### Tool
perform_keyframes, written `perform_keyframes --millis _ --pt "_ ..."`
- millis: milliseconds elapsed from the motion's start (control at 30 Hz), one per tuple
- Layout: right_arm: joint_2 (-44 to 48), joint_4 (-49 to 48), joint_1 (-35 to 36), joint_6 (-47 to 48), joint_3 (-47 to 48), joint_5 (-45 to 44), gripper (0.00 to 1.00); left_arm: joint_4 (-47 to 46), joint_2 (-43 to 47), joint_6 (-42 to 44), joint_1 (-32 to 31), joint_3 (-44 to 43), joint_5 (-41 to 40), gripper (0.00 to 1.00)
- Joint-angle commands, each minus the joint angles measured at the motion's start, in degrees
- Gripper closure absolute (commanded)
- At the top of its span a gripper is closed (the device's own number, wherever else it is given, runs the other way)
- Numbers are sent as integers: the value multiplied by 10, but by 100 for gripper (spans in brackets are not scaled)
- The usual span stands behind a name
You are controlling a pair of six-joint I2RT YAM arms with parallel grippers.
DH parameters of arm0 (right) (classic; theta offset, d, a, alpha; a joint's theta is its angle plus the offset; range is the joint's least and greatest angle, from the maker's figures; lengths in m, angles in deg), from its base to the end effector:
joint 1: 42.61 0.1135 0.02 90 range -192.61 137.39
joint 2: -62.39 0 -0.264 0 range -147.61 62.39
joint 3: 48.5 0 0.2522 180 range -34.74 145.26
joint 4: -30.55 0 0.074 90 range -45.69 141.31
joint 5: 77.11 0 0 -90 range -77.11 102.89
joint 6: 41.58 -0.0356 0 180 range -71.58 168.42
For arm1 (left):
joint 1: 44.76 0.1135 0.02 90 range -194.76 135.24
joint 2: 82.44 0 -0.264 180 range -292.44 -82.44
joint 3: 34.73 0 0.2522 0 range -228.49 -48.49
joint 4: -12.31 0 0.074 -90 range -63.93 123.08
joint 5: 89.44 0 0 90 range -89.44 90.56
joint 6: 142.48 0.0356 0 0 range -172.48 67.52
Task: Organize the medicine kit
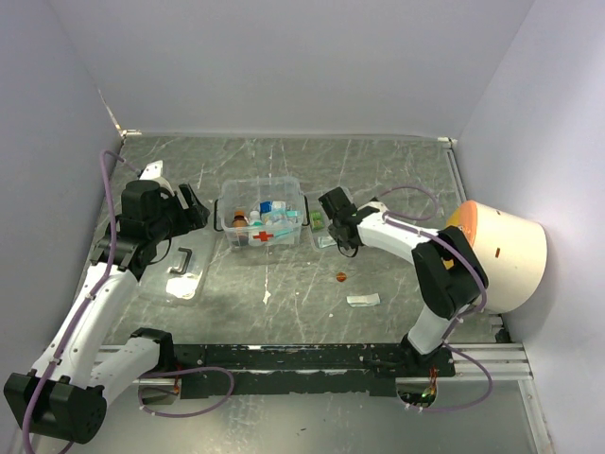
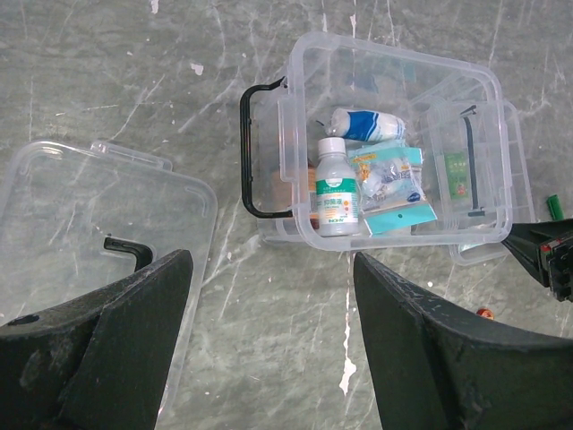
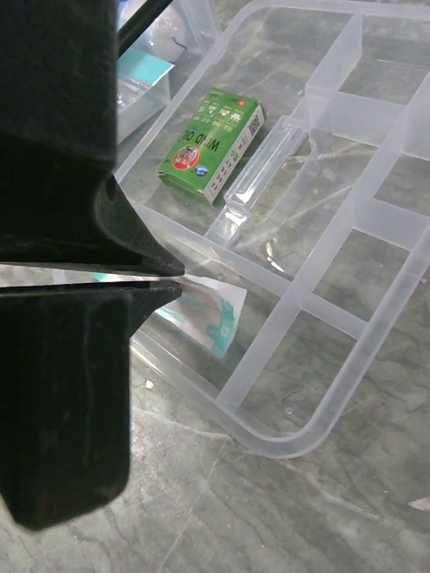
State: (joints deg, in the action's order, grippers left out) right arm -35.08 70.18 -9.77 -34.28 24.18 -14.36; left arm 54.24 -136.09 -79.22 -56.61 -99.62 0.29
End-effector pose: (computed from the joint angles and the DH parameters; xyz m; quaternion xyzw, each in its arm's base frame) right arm 0.2852 0.1647 0.1742 0.4468 0.8375 0.0595 0.3091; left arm 0.2008 -0.0420 0.3193 -0.1138 0.8615 -0.1616 0.4677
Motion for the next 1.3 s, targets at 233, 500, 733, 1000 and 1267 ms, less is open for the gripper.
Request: perform_keyframes --millis 233,500,733,1000,1267 --pt "70 28 -2 36 9 -17 66 -7 5 14 -8 -5 -12 17" --pt "196 144 -1 59 -64 -40 67 -9 7 16 -8 -6 -9 17" --pt "274 217 -1 32 -143 -14 68 -9 8 16 -8 -6 -10 17" --pt "277 231 28 -12 -193 53 76 -8 9 16 -8 -5 -13 17" --pt "275 243 72 -97 -219 66 74 -8 7 16 -8 -5 -13 17"
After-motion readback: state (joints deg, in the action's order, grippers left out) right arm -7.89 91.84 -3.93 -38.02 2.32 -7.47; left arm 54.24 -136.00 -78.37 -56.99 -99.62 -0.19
